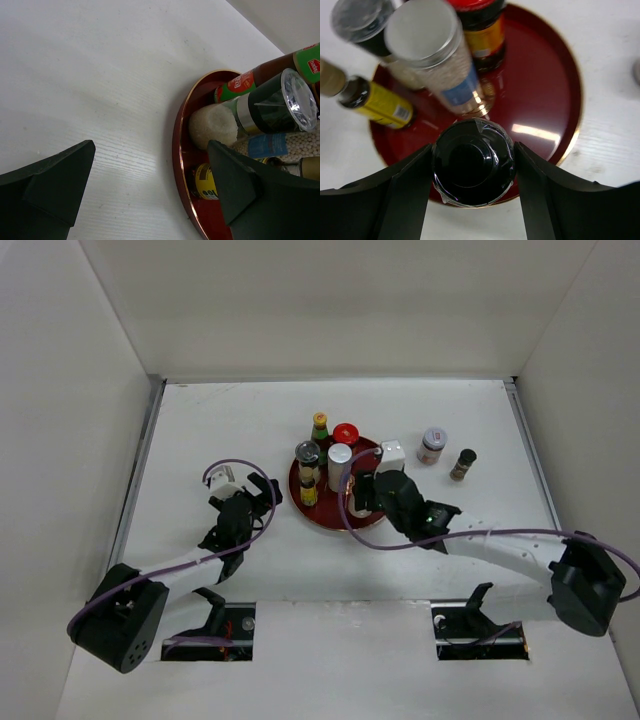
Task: Organize the condiment bottles
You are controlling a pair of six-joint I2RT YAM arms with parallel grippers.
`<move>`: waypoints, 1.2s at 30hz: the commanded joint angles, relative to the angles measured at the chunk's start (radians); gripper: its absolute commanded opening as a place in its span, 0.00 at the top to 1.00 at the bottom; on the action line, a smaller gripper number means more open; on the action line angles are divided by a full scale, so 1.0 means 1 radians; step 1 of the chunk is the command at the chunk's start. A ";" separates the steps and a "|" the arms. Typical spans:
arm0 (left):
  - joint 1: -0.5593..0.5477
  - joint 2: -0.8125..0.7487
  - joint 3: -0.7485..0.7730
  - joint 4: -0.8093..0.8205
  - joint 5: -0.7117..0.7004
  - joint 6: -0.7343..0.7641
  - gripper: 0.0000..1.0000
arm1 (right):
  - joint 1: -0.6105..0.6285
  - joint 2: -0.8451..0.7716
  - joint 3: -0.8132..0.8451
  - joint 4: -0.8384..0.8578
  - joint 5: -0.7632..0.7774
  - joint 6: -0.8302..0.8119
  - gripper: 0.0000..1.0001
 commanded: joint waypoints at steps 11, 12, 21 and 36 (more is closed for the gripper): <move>-0.003 -0.007 0.027 0.054 0.010 -0.008 0.02 | 0.119 0.223 0.128 0.216 0.051 0.034 0.34; -0.003 -0.009 0.027 0.054 0.014 -0.008 0.02 | 0.120 0.231 0.131 0.216 0.056 0.027 0.31; 0.000 -0.009 0.029 0.055 0.019 -0.008 0.02 | 0.079 0.006 0.073 0.120 0.071 -0.039 0.01; 0.002 -0.006 0.026 0.057 0.022 -0.010 0.02 | -0.565 0.232 0.261 0.057 0.088 -0.069 0.00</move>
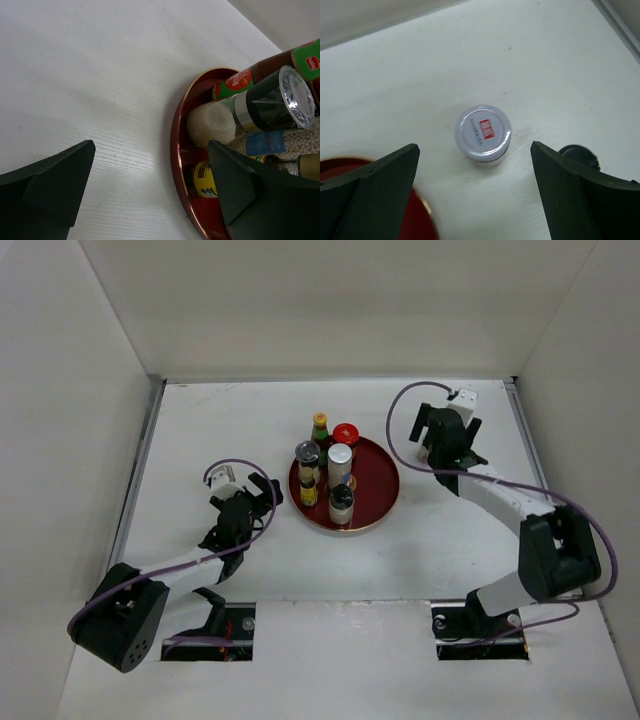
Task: Organize the condiment bottles
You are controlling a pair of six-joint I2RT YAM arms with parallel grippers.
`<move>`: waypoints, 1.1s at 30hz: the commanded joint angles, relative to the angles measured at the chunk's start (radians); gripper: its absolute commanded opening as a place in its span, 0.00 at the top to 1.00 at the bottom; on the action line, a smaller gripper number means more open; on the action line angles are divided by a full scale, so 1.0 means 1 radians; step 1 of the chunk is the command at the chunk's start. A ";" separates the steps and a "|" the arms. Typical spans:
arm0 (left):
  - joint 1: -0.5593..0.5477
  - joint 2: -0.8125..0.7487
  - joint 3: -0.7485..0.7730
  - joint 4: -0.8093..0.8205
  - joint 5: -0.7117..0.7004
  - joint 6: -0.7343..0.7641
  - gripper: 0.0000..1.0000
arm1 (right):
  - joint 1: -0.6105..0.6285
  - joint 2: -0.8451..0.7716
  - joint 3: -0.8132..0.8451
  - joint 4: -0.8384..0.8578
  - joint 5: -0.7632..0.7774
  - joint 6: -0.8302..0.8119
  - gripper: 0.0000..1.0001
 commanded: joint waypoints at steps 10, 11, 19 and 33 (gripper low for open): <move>0.003 0.003 0.032 0.054 0.022 -0.012 0.02 | -0.099 0.244 0.209 -0.064 -0.137 0.012 0.00; 0.003 0.003 0.032 0.054 0.024 -0.014 0.02 | -0.099 0.261 0.217 -0.064 -0.146 0.015 0.01; 0.013 0.000 0.027 0.054 0.019 -0.014 0.02 | -0.112 0.326 0.238 -0.081 -0.175 0.064 0.20; 0.017 0.025 0.038 0.054 0.032 -0.014 0.02 | 0.107 0.096 0.189 0.022 -0.108 0.000 0.46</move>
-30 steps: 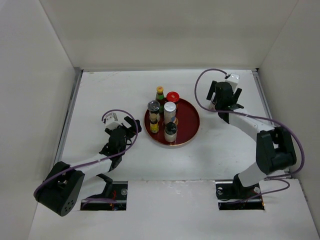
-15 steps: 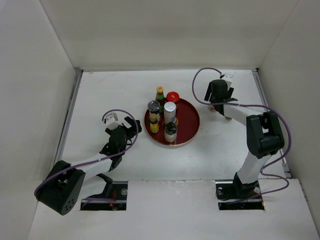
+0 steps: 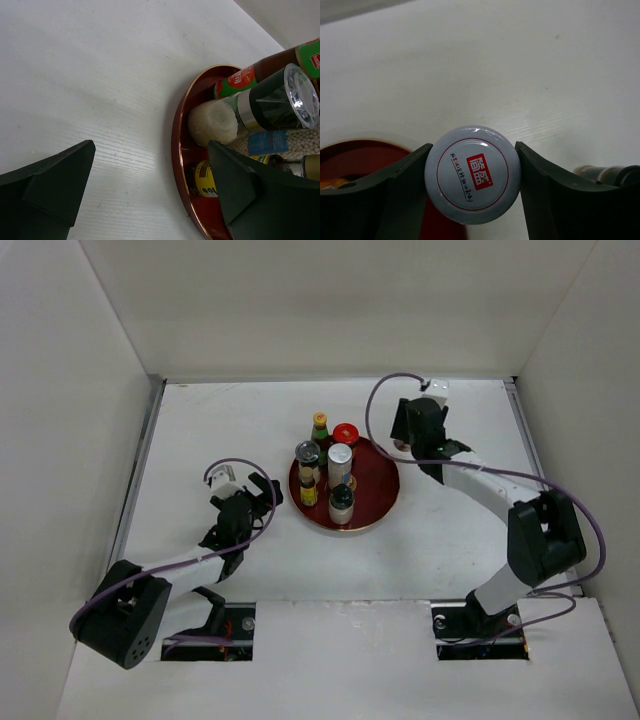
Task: Organize the condiment bottles
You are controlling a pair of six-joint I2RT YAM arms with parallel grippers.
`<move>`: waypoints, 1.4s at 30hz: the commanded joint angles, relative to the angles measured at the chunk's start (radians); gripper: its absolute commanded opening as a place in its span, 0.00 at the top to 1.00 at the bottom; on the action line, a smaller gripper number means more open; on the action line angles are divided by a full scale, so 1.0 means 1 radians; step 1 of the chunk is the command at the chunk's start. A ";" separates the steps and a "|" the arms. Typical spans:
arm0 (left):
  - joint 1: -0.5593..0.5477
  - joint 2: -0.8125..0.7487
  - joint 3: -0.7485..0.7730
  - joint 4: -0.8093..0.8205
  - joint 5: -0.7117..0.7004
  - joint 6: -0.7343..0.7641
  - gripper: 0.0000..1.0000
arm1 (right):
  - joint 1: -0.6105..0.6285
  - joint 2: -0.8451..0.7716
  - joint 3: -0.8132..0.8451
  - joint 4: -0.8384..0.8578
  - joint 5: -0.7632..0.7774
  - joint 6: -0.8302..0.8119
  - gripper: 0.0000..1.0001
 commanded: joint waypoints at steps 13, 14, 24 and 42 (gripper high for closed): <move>0.013 -0.018 0.027 0.042 -0.001 -0.009 0.02 | 0.198 0.114 0.058 0.178 -0.031 0.020 0.45; 0.016 -0.016 0.027 0.042 -0.001 -0.009 0.02 | 0.198 0.121 0.058 0.178 -0.031 0.023 0.44; 0.028 -0.030 0.023 0.040 0.006 -0.009 0.02 | 0.198 0.097 0.044 0.137 -0.024 0.031 0.17; 0.021 -0.008 0.029 0.040 0.009 -0.009 0.02 | -0.204 -0.251 -0.275 0.118 0.209 0.049 0.00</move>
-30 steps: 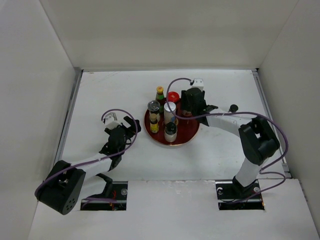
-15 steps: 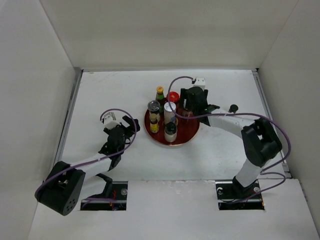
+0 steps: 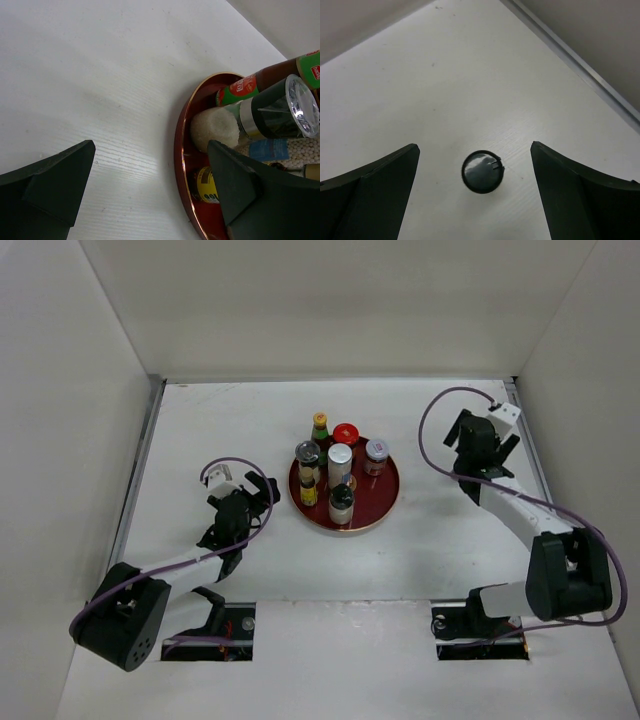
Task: Organize the condiment bottles
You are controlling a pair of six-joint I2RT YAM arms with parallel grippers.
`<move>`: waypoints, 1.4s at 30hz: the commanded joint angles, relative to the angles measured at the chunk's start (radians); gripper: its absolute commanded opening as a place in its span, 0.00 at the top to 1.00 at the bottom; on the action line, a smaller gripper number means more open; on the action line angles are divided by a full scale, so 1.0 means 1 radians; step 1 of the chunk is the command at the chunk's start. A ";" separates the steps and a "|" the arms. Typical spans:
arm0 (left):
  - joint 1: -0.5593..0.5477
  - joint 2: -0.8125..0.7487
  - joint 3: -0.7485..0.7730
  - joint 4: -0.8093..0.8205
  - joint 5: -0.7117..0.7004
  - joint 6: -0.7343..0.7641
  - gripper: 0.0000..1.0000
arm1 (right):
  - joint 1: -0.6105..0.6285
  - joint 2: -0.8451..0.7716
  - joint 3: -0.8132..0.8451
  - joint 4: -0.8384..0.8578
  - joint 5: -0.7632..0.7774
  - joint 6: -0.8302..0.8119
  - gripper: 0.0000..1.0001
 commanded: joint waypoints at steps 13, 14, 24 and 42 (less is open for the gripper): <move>0.002 0.017 0.036 0.041 0.034 -0.009 0.02 | -0.066 0.197 0.039 0.006 -0.114 0.083 0.33; 0.002 0.013 0.036 0.041 0.034 -0.011 0.02 | -0.065 0.199 0.039 0.007 -0.105 0.085 0.41; 0.007 0.019 0.036 0.039 0.019 -0.011 0.00 | 0.142 -0.022 -0.033 0.001 0.005 0.024 0.58; 0.047 -0.001 0.046 -0.004 0.005 -0.012 0.00 | 0.581 0.130 -0.004 0.049 -0.104 0.037 0.53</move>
